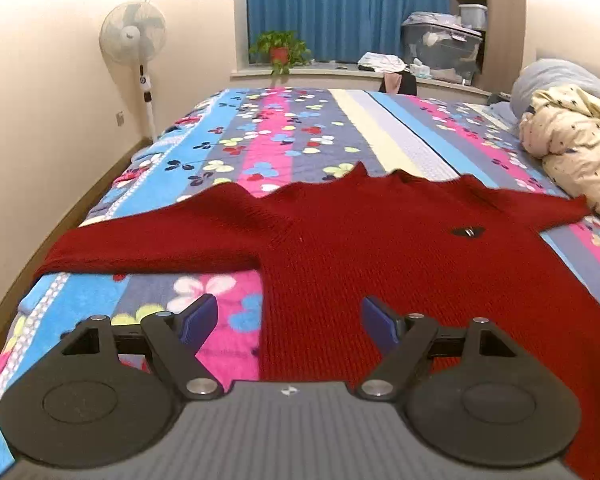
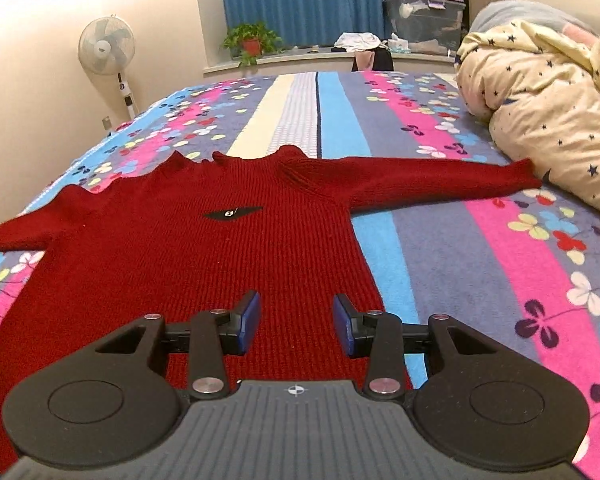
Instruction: Fold small clothes
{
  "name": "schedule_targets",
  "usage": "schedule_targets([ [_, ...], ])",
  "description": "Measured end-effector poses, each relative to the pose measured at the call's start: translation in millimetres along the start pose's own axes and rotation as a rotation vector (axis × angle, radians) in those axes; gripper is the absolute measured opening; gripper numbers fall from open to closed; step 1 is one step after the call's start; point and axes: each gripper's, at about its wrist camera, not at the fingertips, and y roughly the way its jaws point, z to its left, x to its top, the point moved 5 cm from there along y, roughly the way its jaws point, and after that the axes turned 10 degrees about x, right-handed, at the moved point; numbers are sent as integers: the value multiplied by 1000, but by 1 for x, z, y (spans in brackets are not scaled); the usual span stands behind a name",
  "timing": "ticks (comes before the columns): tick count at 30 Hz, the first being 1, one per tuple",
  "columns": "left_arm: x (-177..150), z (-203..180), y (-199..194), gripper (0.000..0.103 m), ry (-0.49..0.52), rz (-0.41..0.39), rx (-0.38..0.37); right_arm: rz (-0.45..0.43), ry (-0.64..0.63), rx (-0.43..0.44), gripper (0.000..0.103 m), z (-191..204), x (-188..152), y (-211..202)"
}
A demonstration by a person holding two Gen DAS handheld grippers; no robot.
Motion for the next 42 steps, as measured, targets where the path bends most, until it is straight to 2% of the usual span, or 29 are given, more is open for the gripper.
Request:
schedule_targets([
  [4, 25, 9, 34, 83, -9, 8, 14, 10, -8, -3, 42, 4, 0, 5],
  [7, 22, 20, 61, 83, -29, 8, 40, 16, -10, -13, 42, 5, 1, 10],
  [8, 15, 23, 71, 82, -35, 28, 58, 18, -8, -18, 42, 5, 1, 11],
  [9, 7, 25, 83, 80, -40, 81, 78, 20, -6, -23, 42, 5, 2, 13],
  [10, 2, 28, 94, 72, -52, 159, 105, 22, -4, -27, 43, 4, 1, 14],
  [11, 1, 30, 101, 71, -79, 191, 113, 26, -3, -32, 43, 4, 1, 16],
  [13, 7, 33, 107, 71, -118, 187, 93, 35, -11, -41, 44, 4, 1, 20],
  [17, 18, 33, 113, 71, -120, 149, 106, 49, -32, -64, 45, 6, 2, 29],
  [21, 28, 28, 117, 67, -130, 131, 82, 17, -51, -93, 45, 3, 7, 26],
  [24, 32, 30, 115, 56, -118, 105, 77, -17, -60, -93, 45, -5, 14, 16],
  [26, 36, 33, 116, 45, -115, 95, 68, -12, -71, -95, 45, -13, 17, 11],
  [28, 38, 36, 117, 38, -118, 93, 66, -11, -71, -105, 45, -23, 22, 5],
  [32, 42, 48, 119, 36, -149, 91, 71, -50, -107, -122, 44, -38, 31, -14],
  [34, 41, 58, 124, 36, -189, 108, 78, -85, -60, -170, 43, -49, 28, -22],
  [35, 40, 64, 128, 36, -222, 125, 79, -91, -15, -188, 37, -55, 27, -25],
  [38, 36, 86, 141, 36, -363, 179, 78, -151, 3, -198, 35, -54, 29, -32],
  [42, 29, 115, 154, 38, -488, 227, 92, -112, -27, -195, 35, -49, 26, -19],
])
